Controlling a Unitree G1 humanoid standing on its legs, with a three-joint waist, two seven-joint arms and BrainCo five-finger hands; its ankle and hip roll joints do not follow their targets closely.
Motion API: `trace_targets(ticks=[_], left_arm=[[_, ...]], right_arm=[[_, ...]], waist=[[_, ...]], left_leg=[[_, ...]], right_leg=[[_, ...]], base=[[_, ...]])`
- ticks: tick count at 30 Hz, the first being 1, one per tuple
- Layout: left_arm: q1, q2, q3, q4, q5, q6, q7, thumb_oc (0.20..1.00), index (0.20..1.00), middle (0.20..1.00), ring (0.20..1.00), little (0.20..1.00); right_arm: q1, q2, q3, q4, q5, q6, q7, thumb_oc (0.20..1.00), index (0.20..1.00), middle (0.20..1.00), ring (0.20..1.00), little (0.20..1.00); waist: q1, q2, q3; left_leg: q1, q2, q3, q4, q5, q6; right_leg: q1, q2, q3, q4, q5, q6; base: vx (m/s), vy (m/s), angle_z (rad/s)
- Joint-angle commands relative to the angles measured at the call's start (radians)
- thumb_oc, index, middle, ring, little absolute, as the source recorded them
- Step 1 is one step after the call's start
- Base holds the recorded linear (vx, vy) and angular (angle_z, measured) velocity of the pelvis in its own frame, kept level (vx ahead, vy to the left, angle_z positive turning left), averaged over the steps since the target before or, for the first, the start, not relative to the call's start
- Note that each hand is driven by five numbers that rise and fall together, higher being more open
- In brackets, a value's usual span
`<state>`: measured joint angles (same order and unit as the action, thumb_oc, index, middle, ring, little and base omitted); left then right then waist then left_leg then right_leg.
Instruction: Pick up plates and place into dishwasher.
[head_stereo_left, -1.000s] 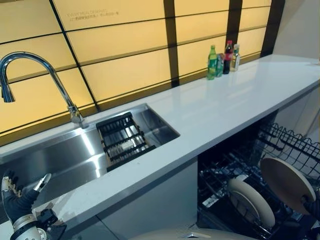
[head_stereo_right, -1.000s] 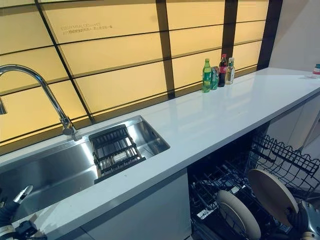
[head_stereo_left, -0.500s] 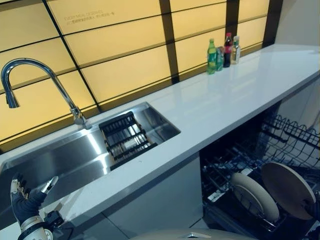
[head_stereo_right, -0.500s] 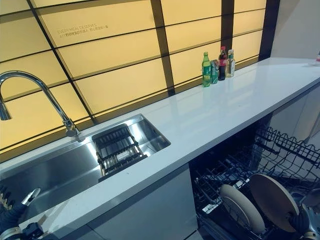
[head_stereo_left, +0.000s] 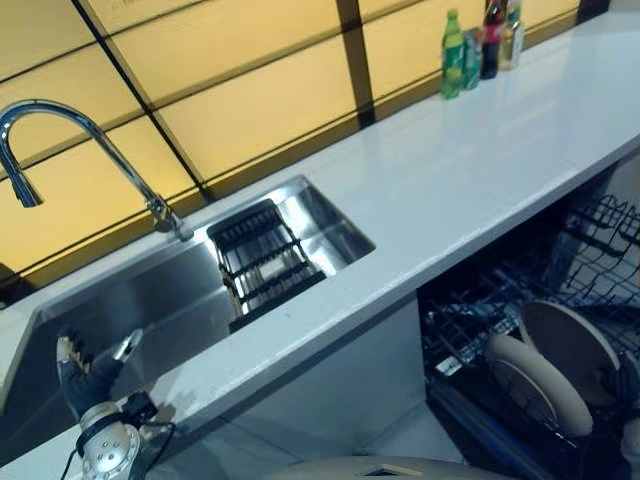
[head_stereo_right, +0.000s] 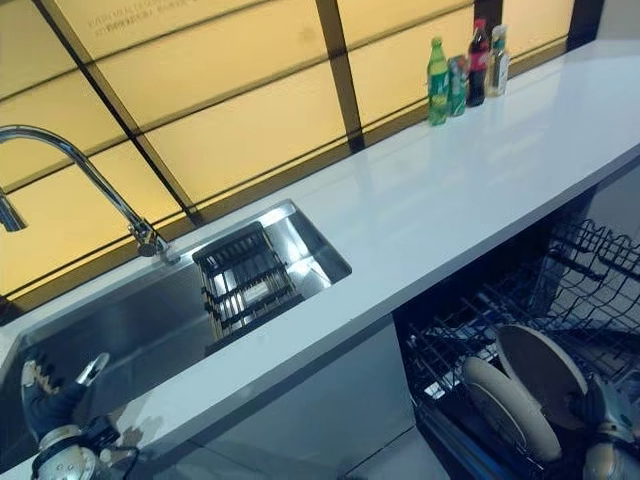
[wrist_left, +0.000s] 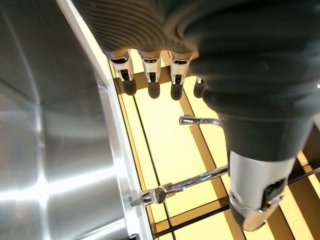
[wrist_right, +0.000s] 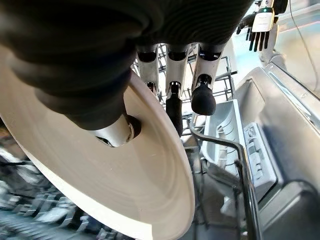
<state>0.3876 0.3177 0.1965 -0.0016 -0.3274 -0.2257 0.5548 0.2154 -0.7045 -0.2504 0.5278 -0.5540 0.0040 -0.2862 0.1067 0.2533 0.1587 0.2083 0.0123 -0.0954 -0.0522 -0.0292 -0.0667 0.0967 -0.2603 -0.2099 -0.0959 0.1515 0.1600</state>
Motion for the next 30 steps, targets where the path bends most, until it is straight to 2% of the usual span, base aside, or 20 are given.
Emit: trace_targets(ticks=[1, 9, 15, 27, 28, 29, 30], left_arm=[[-0.113, 0.062, -0.02, 0.013, 0.042, -0.053, 0.05, 1.0, 1.0, 1.0, 1.0, 1.0], [-0.253, 0.111, -0.032, -0.01, 0.035, -0.08, 0.117, 1.0, 1.0, 1.0, 1.0, 1.0], [-0.313, 0.13, -0.034, -0.044, 0.047, -0.072, 0.161, 1.0, 1.0, 1.0, 1.0, 1.0], [-0.37, 0.147, -0.045, -0.058, 0.052, -0.063, 0.212, 1.0, 1.0, 1.0, 1.0, 1.0], [-0.372, 0.147, -0.045, -0.057, 0.053, -0.063, 0.213, 1.0, 1.0, 1.0, 1.0, 1.0], [-0.374, 0.147, -0.046, -0.054, 0.053, -0.066, 0.215, 1.0, 1.0, 1.0, 1.0, 1.0], [-0.378, 0.147, -0.047, -0.049, 0.054, -0.07, 0.219, 1.0, 1.0, 1.0, 1.0, 1.0]], right_arm=[[-0.191, -0.08, 0.084, -0.011, 0.048, 0.001, -0.096, 0.2, 0.2, 0.2, 0.2, 0.2], [-0.39, -0.071, 0.212, 0.041, 0.076, 0.059, -0.212, 0.2, 0.2, 0.2, 0.2, 0.2], [-0.46, -0.056, 0.286, 0.06, 0.129, 0.097, -0.231, 0.2, 0.2, 0.2, 0.2, 0.2], [-0.508, -0.043, 0.322, 0.065, 0.2, 0.148, -0.254, 0.2, 0.2, 0.2, 0.2, 0.2], [-0.51, -0.04, 0.324, 0.068, 0.203, 0.151, -0.257, 0.442, 0.442, 0.442, 0.442, 0.442], [-0.512, -0.04, 0.326, 0.071, 0.208, 0.153, -0.258, 0.595, 0.595, 0.595, 0.595, 0.595], [-0.514, -0.036, 0.326, 0.071, 0.212, 0.153, -0.263, 1.0, 1.0, 1.0, 1.0, 1.0]], waist=[[0.043, -0.056, 0.075], [0.073, -0.082, 0.191], [0.08, -0.096, 0.251], [0.072, -0.106, 0.281], [0.072, -0.106, 0.28], [0.071, -0.107, 0.278], [0.07, -0.108, 0.278]], left_leg=[[-0.187, 0.041, -0.025, -0.031, 0.131, -0.067], [-0.327, 0.071, -0.04, -0.019, 0.154, -0.059], [-0.374, 0.083, -0.047, -0.007, 0.165, -0.052], [-0.397, 0.094, -0.033, 0.004, 0.168, -0.051], [-0.398, 0.095, -0.031, 0.004, 0.168, -0.051], [-0.399, 0.095, -0.03, 0.004, 0.168, -0.051], [-0.401, 0.096, -0.029, 0.005, 0.167, -0.051]], right_leg=[[-0.085, -0.1, -0.017, 0.1, -0.031, 0.052], [-0.214, -0.087, 0.004, 0.094, -0.005, 0.048], [-0.25, -0.072, -0.002, 0.092, 0.009, 0.038], [-0.281, -0.058, -0.009, 0.101, 0.016, 0.024], [-0.283, -0.056, -0.009, 0.101, 0.016, 0.024], [-0.285, -0.056, -0.008, 0.101, 0.016, 0.023], [-0.289, -0.054, -0.007, 0.102, 0.016, 0.022]], base=[[-0.27, -0.106, -0.13], [-0.27, -0.17, -0.09], [-0.16, -0.121, -0.09], [-0.08, -0.034, 0.0], [-0.05, -0.011, 0.0], [-0.06, -0.011, 0.0], [-0.05, -0.01, 0.0]])
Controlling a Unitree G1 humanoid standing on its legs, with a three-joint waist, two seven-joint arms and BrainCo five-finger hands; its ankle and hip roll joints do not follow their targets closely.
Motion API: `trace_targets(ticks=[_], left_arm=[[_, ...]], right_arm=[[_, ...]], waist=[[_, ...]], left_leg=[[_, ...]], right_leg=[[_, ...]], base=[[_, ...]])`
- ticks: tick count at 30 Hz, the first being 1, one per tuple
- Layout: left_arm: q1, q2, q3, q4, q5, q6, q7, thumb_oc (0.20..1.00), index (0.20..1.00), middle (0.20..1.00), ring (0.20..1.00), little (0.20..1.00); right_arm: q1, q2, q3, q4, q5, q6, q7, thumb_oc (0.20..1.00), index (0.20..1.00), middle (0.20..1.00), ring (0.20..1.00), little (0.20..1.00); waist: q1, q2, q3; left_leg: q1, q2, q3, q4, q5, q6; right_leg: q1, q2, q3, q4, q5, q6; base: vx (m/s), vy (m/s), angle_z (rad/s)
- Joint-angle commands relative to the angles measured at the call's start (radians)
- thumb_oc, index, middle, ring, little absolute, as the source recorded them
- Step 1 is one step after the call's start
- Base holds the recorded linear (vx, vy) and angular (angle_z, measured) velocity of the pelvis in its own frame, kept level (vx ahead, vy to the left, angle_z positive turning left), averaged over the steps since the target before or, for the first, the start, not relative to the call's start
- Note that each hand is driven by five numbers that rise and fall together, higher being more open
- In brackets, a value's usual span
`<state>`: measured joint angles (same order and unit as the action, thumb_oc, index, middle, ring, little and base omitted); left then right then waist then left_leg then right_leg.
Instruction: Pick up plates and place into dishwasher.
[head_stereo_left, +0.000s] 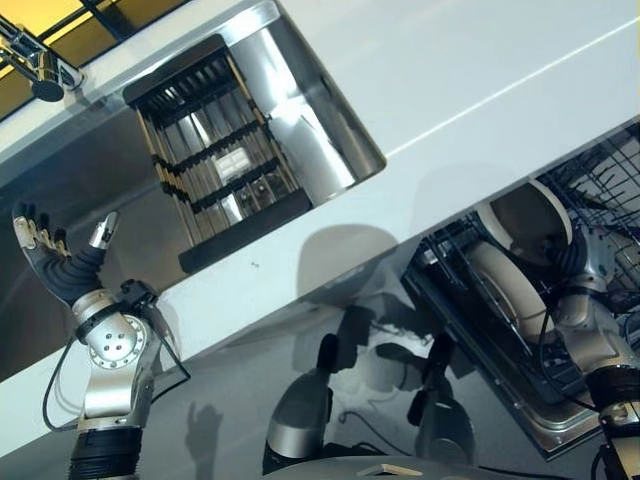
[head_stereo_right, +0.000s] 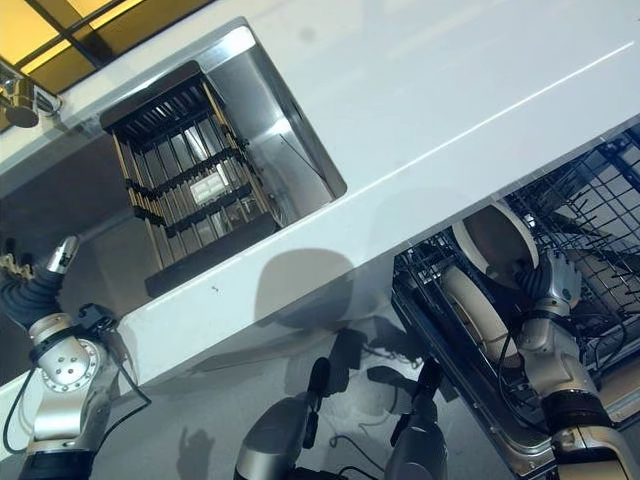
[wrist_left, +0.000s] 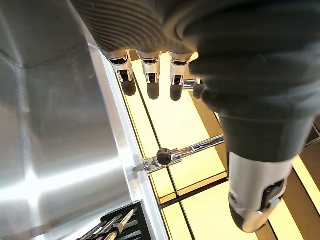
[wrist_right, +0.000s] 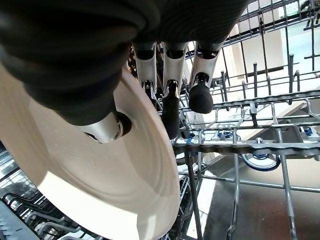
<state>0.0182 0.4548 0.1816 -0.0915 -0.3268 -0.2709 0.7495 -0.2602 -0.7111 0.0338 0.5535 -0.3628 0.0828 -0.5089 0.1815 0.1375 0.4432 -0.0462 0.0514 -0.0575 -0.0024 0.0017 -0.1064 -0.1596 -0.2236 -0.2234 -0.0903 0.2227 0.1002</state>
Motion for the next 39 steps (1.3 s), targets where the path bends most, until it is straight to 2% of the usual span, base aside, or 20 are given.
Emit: trace_targets(ticks=[1, 7, 14, 20, 24, 26, 27, 30, 34, 37, 39], left_arm=[[-0.011, 0.01, -0.032, 0.043, 0.053, -0.026, 0.027, 1.0, 1.0, 1.0, 1.0, 1.0], [-0.029, 0.018, -0.034, 0.054, 0.043, -0.027, 0.041, 1.0, 1.0, 1.0, 1.0, 1.0], [-0.019, 0.013, -0.014, 0.059, 0.044, -0.028, 0.034, 1.0, 1.0, 1.0, 1.0, 1.0], [0.018, -0.013, 0.012, 0.067, 0.055, -0.024, 0.011, 1.0, 1.0, 1.0, 1.0, 1.0], [0.072, -0.027, 0.043, 0.061, 0.058, -0.002, -0.038, 1.0, 1.0, 1.0, 1.0, 1.0], [0.097, -0.031, 0.052, 0.059, 0.057, 0.001, -0.056, 1.0, 1.0, 1.0, 1.0, 1.0], [0.117, -0.037, 0.063, 0.061, 0.057, 0.003, -0.072, 1.0, 1.0, 1.0, 1.0, 1.0], [0.163, -0.054, 0.074, 0.07, 0.06, 0.003, -0.101, 1.0, 1.0, 1.0, 1.0, 1.0], [0.236, -0.071, 0.1, 0.081, 0.039, -0.011, -0.155, 1.0, 1.0, 1.0, 1.0, 1.0], [0.274, -0.074, 0.113, 0.083, 0.03, -0.018, -0.185, 1.0, 1.0, 1.0, 1.0, 1.0], [0.298, -0.075, 0.127, 0.085, 0.028, -0.019, -0.216, 1.0, 1.0, 1.0, 1.0, 1.0]], right_arm=[[-0.04, -0.028, 0.042, 0.046, 0.022, 0.075, -0.043, 1.0, 1.0, 1.0, 1.0, 1.0], [-0.055, -0.018, 0.04, 0.031, 0.045, 0.096, -0.067, 1.0, 1.0, 1.0, 1.0, 1.0], [-0.002, 0.018, -0.051, -0.06, 0.138, 0.062, -0.127, 1.0, 1.0, 1.0, 1.0, 1.0], [0.111, 0.076, -0.166, -0.222, 0.151, 0.086, -0.133, 1.0, 1.0, 1.0, 1.0, 1.0], [0.216, 0.115, -0.249, -0.325, 0.176, 0.063, -0.116, 1.0, 1.0, 1.0, 1.0, 1.0], [0.26, 0.13, -0.276, -0.367, 0.186, 0.046, -0.104, 1.0, 1.0, 1.0, 1.0, 1.0], [0.296, 0.146, -0.298, -0.401, 0.214, 0.011, -0.09, 1.0, 1.0, 1.0, 1.0, 1.0], [0.374, 0.177, -0.336, -0.475, 0.278, -0.019, -0.023, 1.0, 1.0, 1.0, 1.0, 1.0], [0.467, 0.217, -0.39, -0.523, 0.434, -0.057, 0.057, 1.0, 1.0, 1.0, 1.0, 1.0], [0.51, 0.242, -0.407, -0.527, 0.519, -0.056, 0.113, 1.0, 1.0, 1.0, 1.0, 1.0], [0.536, 0.264, -0.411, -0.516, 0.567, -0.052, 0.193, 1.0, 1.0, 1.0, 1.0, 1.0]], waist=[[-0.005, 0.007, -0.008], [-0.014, 0.005, -0.012], [-0.033, -0.009, -0.038], [-0.065, -0.023, -0.09], [-0.085, -0.036, -0.143], [-0.092, -0.04, -0.16], [-0.101, -0.045, -0.178], [-0.119, -0.048, -0.213], [-0.148, -0.05, -0.246], [-0.158, -0.058, -0.257], [-0.161, -0.068, -0.26]], left_leg=[[-0.147, 0.057, -0.066, -0.046, 0.136, -0.011], [-0.153, 0.06, -0.058, -0.041, 0.132, -0.009], [-0.138, 0.059, -0.046, -0.028, 0.118, -0.005], [-0.093, 0.056, -0.034, -0.008, 0.096, -0.001], [-0.038, 0.054, -0.026, 0.009, 0.076, 0.001], [-0.019, 0.055, -0.022, 0.017, 0.069, 0.002], [-0.002, 0.055, -0.017, 0.022, 0.063, 0.002], [0.041, 0.048, -0.009, 0.031, 0.049, 0.002], [0.104, 0.041, 0.007, 0.037, 0.028, 0.005], [0.135, 0.041, 0.014, 0.04, 0.017, 0.007], [0.145, 0.039, 0.012, 0.055, 0.016, 0.009]], right_leg=[[-0.035, -0.09, 0.007, 0.097, -0.055, 0.082], [-0.051, -0.082, 0.014, 0.103, -0.056, 0.079], [-0.045, -0.072, 0.018, 0.11, -0.06, 0.074], [-0.011, -0.064, 0.034, 0.117, -0.07, 0.068], [0.043, -0.06, 0.039, 0.119, -0.08, 0.063], [0.063, -0.059, 0.041, 0.12, -0.084, 0.061], [0.08, -0.057, 0.044, 0.121, -0.088, 0.059], [0.121, -0.055, 0.056, 0.122, -0.1, 0.054], [0.18, -0.045, 0.077, 0.121, -0.121, 0.045], [0.207, -0.036, 0.091, 0.119, -0.129, 0.041], [0.221, -0.029, 0.1, 0.123, -0.127, 0.035]], base=[[-0.06, -0.016, 0.0], [-0.06, -0.011, -0.05], [-0.03, -0.038, -0.03], [0.04, -0.025, -0.07], [0.14, -0.054, -0.1], [0.12, -0.053, -0.18], [0.14, -0.043, -0.18], [0.17, -0.02, -0.18], [0.12, -0.017, -0.15], [0.08, -0.09, -0.13], [0.09, -0.125, -0.21]])
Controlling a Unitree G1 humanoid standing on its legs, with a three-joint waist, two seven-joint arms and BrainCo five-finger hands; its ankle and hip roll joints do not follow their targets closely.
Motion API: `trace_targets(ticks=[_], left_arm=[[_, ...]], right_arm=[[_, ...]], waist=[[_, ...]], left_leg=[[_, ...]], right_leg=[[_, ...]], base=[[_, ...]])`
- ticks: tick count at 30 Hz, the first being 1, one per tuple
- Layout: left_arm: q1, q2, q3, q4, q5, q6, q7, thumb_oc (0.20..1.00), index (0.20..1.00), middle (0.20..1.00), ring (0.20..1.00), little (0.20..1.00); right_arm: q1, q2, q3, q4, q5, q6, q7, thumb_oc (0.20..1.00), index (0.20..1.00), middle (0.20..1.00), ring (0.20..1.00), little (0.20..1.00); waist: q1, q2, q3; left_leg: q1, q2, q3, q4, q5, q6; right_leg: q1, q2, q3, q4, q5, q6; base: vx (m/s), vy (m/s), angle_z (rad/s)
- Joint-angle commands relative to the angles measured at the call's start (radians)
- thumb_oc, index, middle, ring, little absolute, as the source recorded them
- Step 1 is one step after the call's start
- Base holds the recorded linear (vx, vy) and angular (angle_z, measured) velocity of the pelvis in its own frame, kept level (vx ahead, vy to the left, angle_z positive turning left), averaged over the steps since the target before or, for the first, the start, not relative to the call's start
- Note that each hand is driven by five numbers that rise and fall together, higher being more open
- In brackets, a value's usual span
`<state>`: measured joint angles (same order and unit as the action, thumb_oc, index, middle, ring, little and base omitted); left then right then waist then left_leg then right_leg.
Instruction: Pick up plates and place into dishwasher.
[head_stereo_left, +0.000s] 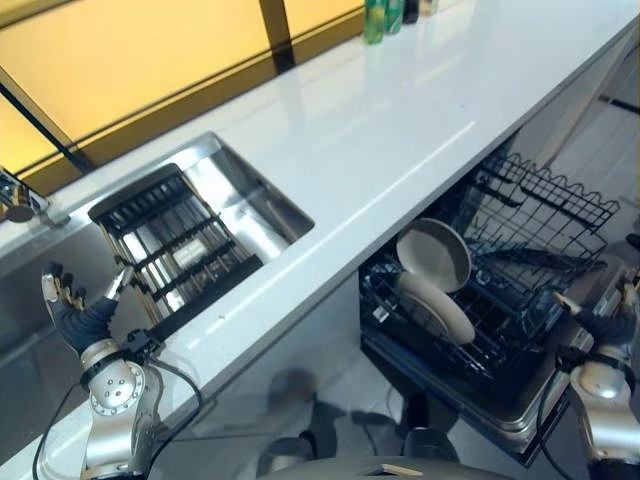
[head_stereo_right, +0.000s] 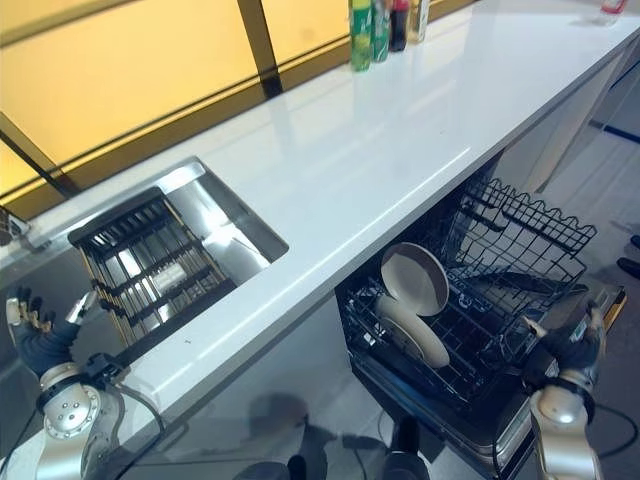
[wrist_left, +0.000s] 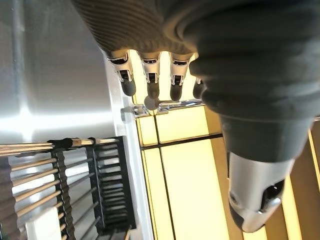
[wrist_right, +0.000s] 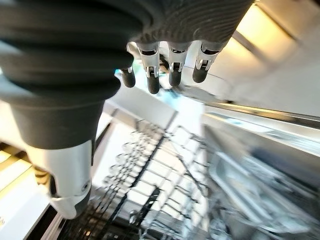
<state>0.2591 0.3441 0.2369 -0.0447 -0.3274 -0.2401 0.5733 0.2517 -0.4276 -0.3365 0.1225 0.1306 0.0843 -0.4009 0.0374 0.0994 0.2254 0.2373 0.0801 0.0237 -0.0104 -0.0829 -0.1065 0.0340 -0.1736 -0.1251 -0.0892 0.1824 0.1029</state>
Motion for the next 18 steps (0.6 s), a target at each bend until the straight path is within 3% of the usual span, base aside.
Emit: trace_targets(ticks=[1, 5, 8, 11, 18], left_arm=[[0.071, 0.035, 0.077, 0.04, 0.032, -0.051, -0.057, 1.0, 1.0, 1.0, 1.0, 1.0], [0.124, 0.031, 0.105, 0.048, 0.053, -0.054, -0.115, 1.0, 1.0, 1.0, 1.0, 1.0], [0.146, 0.027, 0.111, 0.053, 0.066, -0.053, -0.139, 1.0, 1.0, 1.0, 1.0, 1.0], [0.156, 0.024, 0.104, 0.058, 0.07, -0.048, -0.153, 1.0, 1.0, 1.0, 1.0, 1.0], [0.187, -0.003, 0.088, 0.071, 0.078, -0.049, -0.176, 1.0, 1.0, 1.0, 1.0, 1.0]], right_arm=[[0.039, -0.013, -0.034, -0.079, 0.078, -0.054, 0.129, 1.0, 1.0, 1.0, 1.0, 1.0], [0.093, 0.027, -0.034, -0.062, 0.305, -0.045, 0.232, 1.0, 1.0, 1.0, 1.0, 1.0], [0.11, 0.051, -0.037, -0.021, 0.388, -0.048, 0.293, 1.0, 1.0, 1.0, 1.0, 1.0], [0.111, 0.056, -0.035, 0.008, 0.417, -0.062, 0.34, 1.0, 1.0, 1.0, 1.0, 1.0], [0.139, 0.057, -0.059, 0.033, 0.401, -0.081, 0.346, 1.0, 1.0, 1.0, 1.0, 1.0]], waist=[[-0.017, -0.036, -0.044], [-0.018, -0.054, -0.036], [-0.015, -0.052, -0.036], [-0.013, -0.036, -0.026], [-0.018, 0.001, 0.002]], left_leg=[[-0.131, 0.012, -0.072, 0.072, 0.096, 0.01], [-0.097, 0.015, -0.081, 0.103, 0.084, 0.014], [-0.074, 0.013, -0.09, 0.096, 0.082, 0.019], [-0.071, 0.005, -0.1, 0.097, 0.085, 0.019], [-0.077, -0.023, -0.11, 0.118, 0.092, 0.019]], right_leg=[[0.037, -0.075, 0.007, 0.124, -0.09, 0.03], [0.078, -0.061, 0.03, 0.135, -0.095, 0.022], [0.107, -0.056, 0.038, 0.122, -0.096, 0.023], [0.116, -0.058, 0.048, 0.122, -0.095, 0.023], [0.13, -0.076, 0.064, 0.139, -0.094, 0.024]], base=[[0.16, -0.134, -0.2], [0.19, -0.11, -0.15], [0.15, -0.024, -0.21], [0.1, 0.063, -0.05], [0.11, 0.15, -0.12]])
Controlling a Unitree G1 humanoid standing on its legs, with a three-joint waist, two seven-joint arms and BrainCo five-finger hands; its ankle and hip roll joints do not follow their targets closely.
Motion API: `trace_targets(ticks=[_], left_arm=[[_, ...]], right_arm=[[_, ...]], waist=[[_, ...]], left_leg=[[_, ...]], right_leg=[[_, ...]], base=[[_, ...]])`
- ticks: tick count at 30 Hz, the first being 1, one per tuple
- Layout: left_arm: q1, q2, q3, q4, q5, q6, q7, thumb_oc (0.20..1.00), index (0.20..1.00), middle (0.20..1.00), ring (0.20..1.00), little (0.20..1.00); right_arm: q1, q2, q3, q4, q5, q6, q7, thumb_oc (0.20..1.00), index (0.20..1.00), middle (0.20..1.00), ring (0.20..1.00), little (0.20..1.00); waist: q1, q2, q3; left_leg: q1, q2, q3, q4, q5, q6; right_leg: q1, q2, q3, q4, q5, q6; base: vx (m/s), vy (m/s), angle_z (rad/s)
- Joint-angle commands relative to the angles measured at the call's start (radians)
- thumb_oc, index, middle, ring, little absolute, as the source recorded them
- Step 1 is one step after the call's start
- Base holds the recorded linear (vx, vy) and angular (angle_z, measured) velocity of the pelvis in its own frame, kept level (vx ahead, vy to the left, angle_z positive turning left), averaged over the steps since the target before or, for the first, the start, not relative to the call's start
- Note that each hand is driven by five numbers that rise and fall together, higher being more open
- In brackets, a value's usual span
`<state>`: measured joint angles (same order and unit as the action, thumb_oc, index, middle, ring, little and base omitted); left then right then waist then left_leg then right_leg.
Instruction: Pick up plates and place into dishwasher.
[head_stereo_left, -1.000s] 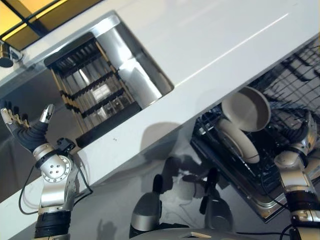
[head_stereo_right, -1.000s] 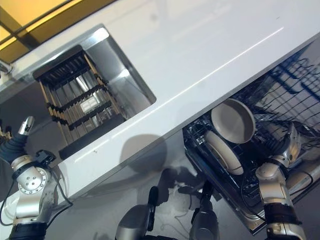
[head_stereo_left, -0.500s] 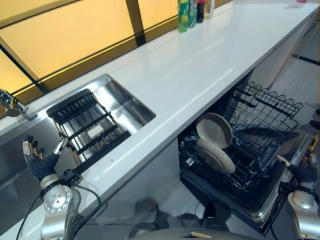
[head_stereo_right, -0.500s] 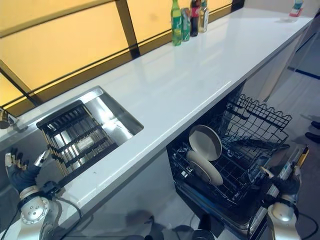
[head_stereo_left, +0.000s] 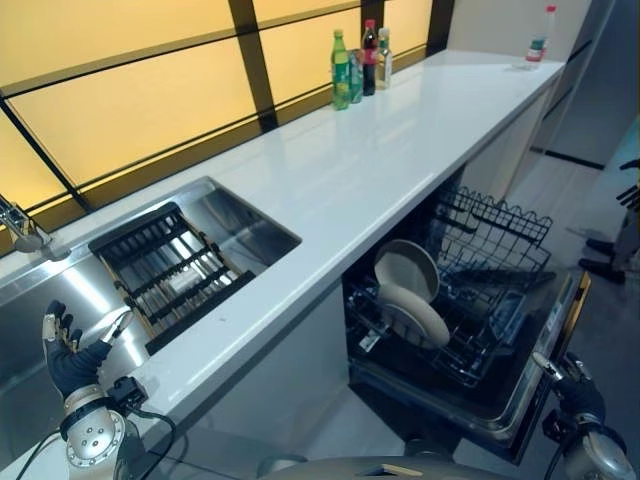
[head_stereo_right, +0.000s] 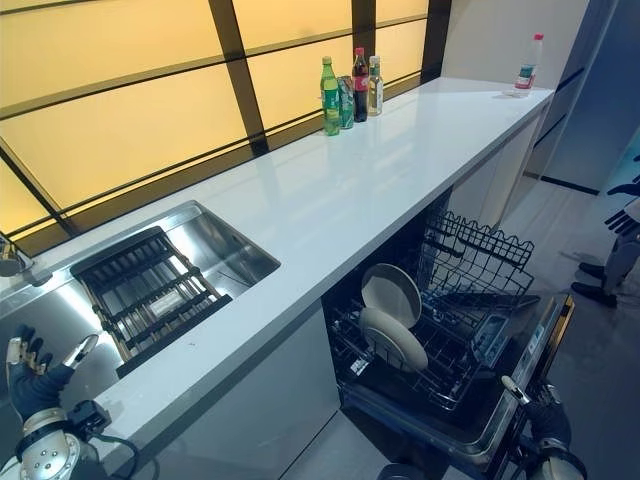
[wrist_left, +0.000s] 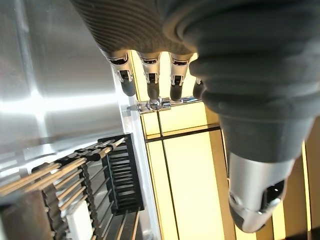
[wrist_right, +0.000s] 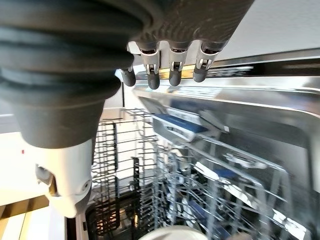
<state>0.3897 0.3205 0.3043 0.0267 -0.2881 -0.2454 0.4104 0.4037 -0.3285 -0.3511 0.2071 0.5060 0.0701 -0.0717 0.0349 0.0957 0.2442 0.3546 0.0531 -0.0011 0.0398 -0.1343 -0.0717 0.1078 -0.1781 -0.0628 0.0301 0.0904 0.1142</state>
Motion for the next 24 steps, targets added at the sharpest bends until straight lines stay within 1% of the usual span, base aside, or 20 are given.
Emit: trace_targets(ticks=[1, 4, 8, 11, 15, 17, 18, 19, 21, 24], left_arm=[[0.061, 0.017, 0.017, -0.003, 0.039, -0.043, -0.016, 1.0, 1.0, 1.0, 1.0, 1.0], [0.07, 0.01, 0.006, -0.011, 0.031, -0.041, -0.024, 1.0, 1.0, 1.0, 1.0, 1.0], [0.065, 0.003, -0.019, -0.006, 0.043, -0.037, -0.016, 1.0, 1.0, 1.0, 1.0, 1.0], [0.065, 0.002, -0.027, -0.005, 0.057, -0.025, -0.019, 1.0, 1.0, 1.0, 1.0, 1.0], [0.06, 0.01, -0.028, -0.023, 0.066, -0.001, -0.028, 1.0, 1.0, 1.0, 1.0, 1.0], [0.031, 0.015, -0.04, -0.022, 0.065, 0.009, -0.023, 1.0, 1.0, 1.0, 1.0, 1.0], [0.011, 0.015, -0.047, -0.021, 0.06, 0.014, -0.018, 1.0, 1.0, 1.0, 1.0, 1.0], [-0.002, 0.014, -0.056, -0.02, 0.057, 0.017, -0.014, 1.0, 1.0, 1.0, 1.0, 1.0], [-0.036, 0.008, -0.082, -0.017, 0.05, 0.021, 0.005, 1.0, 1.0, 1.0, 1.0, 1.0], [-0.074, -0.001, -0.122, -0.024, 0.032, 0.029, 0.049, 1.0, 1.0, 1.0, 1.0, 1.0]], right_arm=[[-0.012, -0.041, -0.043, -0.051, 0.025, -0.067, 0.019, 1.0, 1.0, 1.0, 1.0, 1.0], [-0.009, -0.033, -0.042, -0.054, 0.054, -0.064, 0.029, 1.0, 1.0, 1.0, 1.0, 1.0], [-0.011, -0.029, -0.034, -0.008, 0.027, -0.084, 0.027, 1.0, 1.0, 1.0, 1.0, 1.0], [-0.012, -0.037, -0.037, 0.025, 0.023, -0.092, 0.029, 1.0, 1.0, 1.0, 1.0, 1.0], [-0.026, -0.061, -0.046, 0.058, 0.015, -0.107, 0.033, 1.0, 1.0, 1.0, 1.0, 1.0], [-0.069, -0.088, -0.043, 0.08, 0.037, -0.111, 0.026, 1.0, 1.0, 1.0, 1.0, 1.0], [-0.098, -0.099, -0.038, 0.091, 0.05, -0.118, 0.029, 1.0, 1.0, 1.0, 1.0, 1.0], [-0.117, -0.104, -0.032, 0.096, 0.059, -0.122, 0.029, 1.0, 1.0, 1.0, 1.0, 1.0], [-0.164, -0.112, -0.017, 0.096, 0.081, -0.138, 0.035, 1.0, 1.0, 1.0, 1.0, 1.0], [-0.206, -0.113, 0.012, 0.088, 0.046, -0.178, 0.043, 1.0, 1.0, 1.0, 1.0, 1.0]], waist=[[-0.015, 0.009, -0.013], [-0.016, 0.019, -0.003], [-0.011, 0.023, 0.003], [-0.007, 0.028, 0.005], [0.0, 0.045, 0.015], [0.005, 0.063, 0.029], [0.006, 0.073, 0.039], [0.006, 0.081, 0.042], [0.004, 0.099, 0.05], [0.0, 0.121, 0.055]], left_leg=[[-0.194, 0.0, -0.088, 0.067, 0.144, -0.014], [-0.198, -0.012, -0.09, 0.069, 0.145, -0.013], [-0.208, -0.027, -0.085, 0.087, 0.14, -0.016], [-0.212, -0.034, -0.086, 0.107, 0.134, -0.018], [-0.233, -0.047, -0.098, 0.13, 0.129, -0.019], [-0.257, -0.057, -0.105, 0.136, 0.122, -0.018], [-0.278, -0.065, -0.108, 0.139, 0.132, -0.016], [-0.283, -0.068, -0.107, 0.14, 0.123, -0.015], [-0.315, -0.082, -0.104, 0.144, 0.126, -0.015], [-0.358, -0.101, -0.091, 0.15, 0.125, -0.015]], right_leg=[[0.058, -0.074, 0.005, 0.021, -0.001, 0.013], [0.059, -0.083, 0.015, 0.02, 0.003, 0.017], [0.06, -0.099, 0.011, 0.019, 0.01, 0.025], [0.066, -0.108, 0.011, 0.033, 0.006, 0.029], [0.06, -0.12, 0.02, 0.053, -0.005, 0.034], [0.042, -0.131, 0.022, 0.06, -0.014, 0.037], [0.022, -0.137, 0.028, 0.063, -0.005, 0.039], [0.015, -0.142, 0.028, 0.066, -0.014, 0.041], [-0.019, -0.155, 0.033, 0.073, -0.012, 0.045], [-0.07, -0.172, 0.045, 0.086, -0.01, 0.051]], base=[[0.09, 0.155, 0.02], [0.05, 0.142, 0.11], [0.08, 0.115, -0.01], [0.12, 0.091, -0.04], [0.05, 0.093, 0.06], [-0.05, 0.14, -0.02], [-0.06, 0.149, -0.02], [-0.13, 0.183, -0.07], [-0.13, 0.198, -0.09], [-0.14, 0.199, -0.02]])
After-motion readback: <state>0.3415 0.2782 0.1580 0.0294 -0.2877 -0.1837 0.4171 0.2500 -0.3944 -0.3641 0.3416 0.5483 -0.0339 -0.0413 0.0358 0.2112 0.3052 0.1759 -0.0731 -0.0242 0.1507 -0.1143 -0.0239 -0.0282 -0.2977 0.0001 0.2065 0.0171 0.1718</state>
